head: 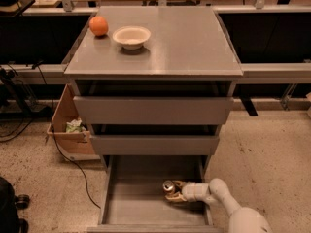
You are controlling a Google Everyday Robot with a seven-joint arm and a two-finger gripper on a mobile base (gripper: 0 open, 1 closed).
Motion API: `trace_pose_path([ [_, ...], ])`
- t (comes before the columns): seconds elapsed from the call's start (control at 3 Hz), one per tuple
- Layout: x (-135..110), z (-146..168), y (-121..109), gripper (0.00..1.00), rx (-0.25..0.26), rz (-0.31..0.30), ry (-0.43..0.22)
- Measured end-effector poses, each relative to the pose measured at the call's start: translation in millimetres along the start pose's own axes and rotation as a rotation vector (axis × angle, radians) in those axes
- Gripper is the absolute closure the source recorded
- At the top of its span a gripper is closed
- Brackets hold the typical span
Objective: Place orange can into bottom drawer
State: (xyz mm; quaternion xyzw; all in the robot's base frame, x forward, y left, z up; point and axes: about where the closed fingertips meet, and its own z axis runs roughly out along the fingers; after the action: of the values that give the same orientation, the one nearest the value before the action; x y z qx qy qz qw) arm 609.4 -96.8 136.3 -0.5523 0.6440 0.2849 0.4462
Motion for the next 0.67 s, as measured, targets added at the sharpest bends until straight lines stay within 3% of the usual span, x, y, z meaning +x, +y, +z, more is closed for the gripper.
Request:
trace_pose_path([
  [0.33, 8.2, 1.4, 3.7, 0.12, -0.003, 0.006, 0.007],
  [0.67, 9.1, 1.0, 3.9, 0.0, -0.003, 0.006, 0.007],
])
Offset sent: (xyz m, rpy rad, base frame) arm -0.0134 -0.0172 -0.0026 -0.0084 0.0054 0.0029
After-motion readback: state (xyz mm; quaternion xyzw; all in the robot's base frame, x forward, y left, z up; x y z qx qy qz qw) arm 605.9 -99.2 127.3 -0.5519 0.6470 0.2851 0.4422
